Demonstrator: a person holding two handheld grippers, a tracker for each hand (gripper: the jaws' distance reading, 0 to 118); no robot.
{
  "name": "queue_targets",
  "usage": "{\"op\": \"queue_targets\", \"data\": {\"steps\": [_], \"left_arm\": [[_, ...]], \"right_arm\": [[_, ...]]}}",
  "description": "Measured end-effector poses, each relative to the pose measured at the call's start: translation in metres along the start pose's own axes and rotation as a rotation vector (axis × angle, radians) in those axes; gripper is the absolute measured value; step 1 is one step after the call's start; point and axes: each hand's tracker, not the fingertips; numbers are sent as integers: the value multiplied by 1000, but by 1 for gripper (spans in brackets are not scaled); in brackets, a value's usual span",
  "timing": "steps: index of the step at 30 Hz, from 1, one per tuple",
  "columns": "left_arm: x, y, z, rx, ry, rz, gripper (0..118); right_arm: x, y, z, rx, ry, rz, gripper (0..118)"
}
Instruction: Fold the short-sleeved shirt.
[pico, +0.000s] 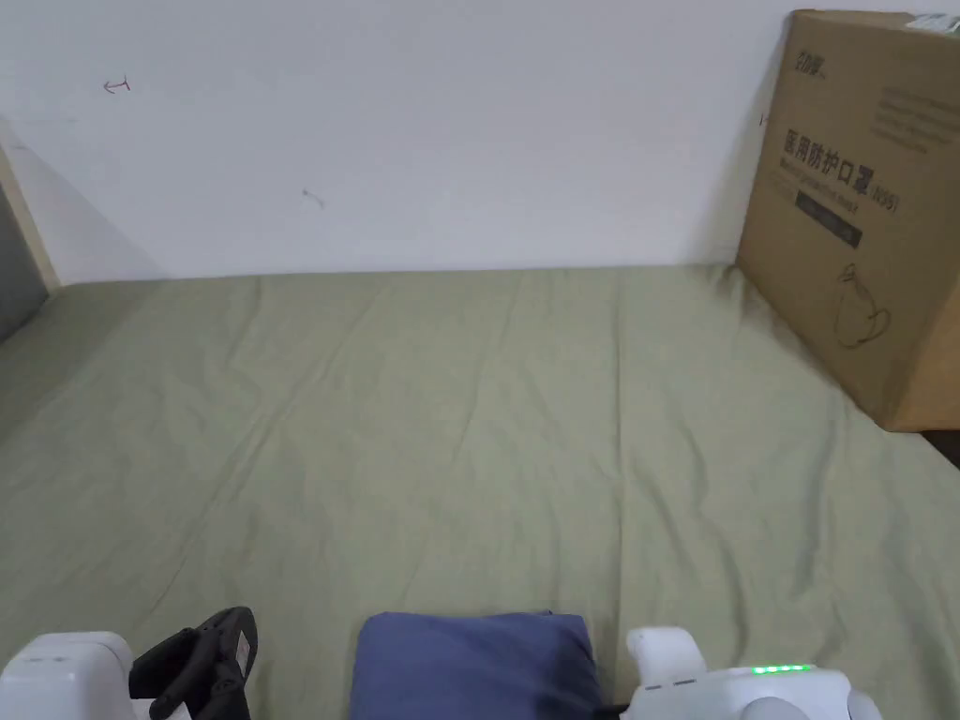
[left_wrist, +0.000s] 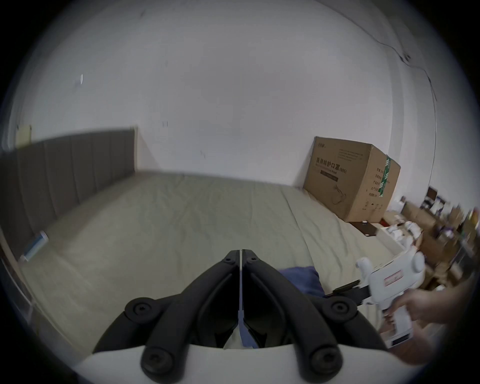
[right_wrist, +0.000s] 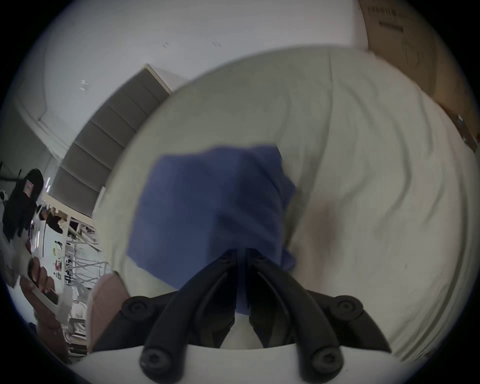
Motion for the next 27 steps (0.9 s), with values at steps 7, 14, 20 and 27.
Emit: {"op": "queue_targets", "data": {"steps": [7,14,20,27], "left_arm": [[-103,-49,-120,-510,-466,606,109],[-111,-123,-196,-682,-666,829,118],[-72,-136,-253,-747,-1019,937,118],[-70,-157,-259,-709,-747,767,19]], "right_arm": [[21,-9,-6,45,72,-2,7],[32,-8,-8,44,126,-34,7],[34,-8,-10,43,143,-75,7],[44,-10,-14,53,178,-136,7]]}}
